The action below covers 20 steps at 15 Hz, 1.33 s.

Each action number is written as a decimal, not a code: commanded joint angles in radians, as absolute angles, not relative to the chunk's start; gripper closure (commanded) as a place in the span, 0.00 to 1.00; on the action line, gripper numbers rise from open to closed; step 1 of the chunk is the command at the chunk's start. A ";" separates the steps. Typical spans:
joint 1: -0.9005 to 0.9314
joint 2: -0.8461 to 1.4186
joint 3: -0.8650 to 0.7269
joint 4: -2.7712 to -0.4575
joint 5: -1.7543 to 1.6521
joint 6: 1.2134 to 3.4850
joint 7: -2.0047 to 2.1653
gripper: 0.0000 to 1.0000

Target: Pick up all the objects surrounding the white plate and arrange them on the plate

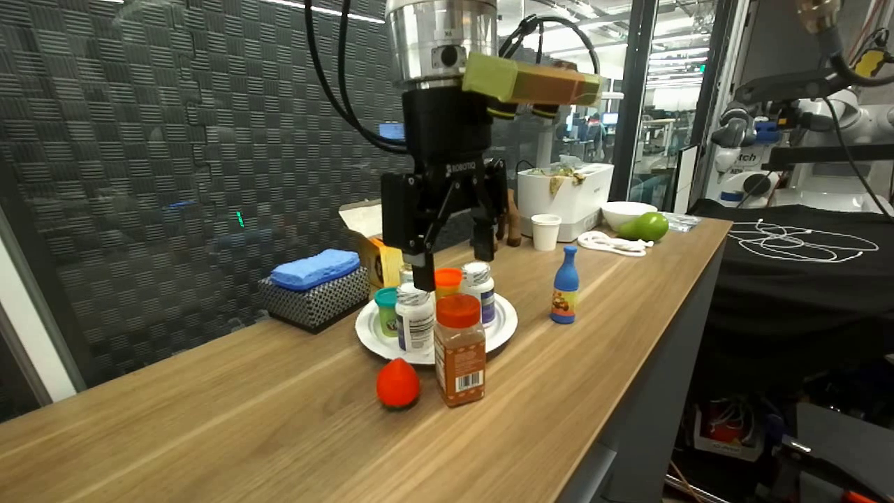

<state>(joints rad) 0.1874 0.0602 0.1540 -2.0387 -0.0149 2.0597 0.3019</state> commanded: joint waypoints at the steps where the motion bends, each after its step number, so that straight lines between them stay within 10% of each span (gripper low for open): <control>1: 0.177 0.036 0.146 -2.091 -0.033 2.149 0.348 0.00; 20: 0.180 0.087 0.129 -2.104 -0.009 2.227 0.553 0.00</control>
<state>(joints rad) 0.1704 0.1064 0.1240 -2.1041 -0.0347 2.2475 0.5169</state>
